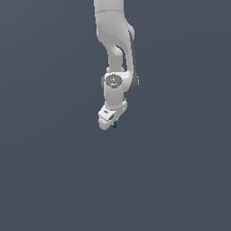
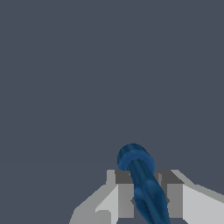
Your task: Pick up the object and move it to a goal position.
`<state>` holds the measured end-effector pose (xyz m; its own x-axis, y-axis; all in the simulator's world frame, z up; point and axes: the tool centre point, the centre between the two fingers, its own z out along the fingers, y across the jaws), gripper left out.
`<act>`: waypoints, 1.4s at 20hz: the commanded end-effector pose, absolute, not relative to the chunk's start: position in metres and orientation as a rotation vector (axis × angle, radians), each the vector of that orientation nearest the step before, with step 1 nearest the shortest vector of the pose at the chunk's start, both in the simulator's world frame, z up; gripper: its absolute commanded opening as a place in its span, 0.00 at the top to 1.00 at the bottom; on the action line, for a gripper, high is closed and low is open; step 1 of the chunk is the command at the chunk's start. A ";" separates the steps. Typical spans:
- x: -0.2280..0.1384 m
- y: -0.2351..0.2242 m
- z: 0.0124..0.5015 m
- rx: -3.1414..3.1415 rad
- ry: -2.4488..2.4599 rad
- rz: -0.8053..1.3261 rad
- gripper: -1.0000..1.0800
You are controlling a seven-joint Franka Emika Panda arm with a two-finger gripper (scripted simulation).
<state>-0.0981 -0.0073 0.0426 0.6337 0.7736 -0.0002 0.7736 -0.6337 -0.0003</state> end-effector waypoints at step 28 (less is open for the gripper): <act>-0.015 0.024 0.085 -2.839 -1.343 -0.001 1.00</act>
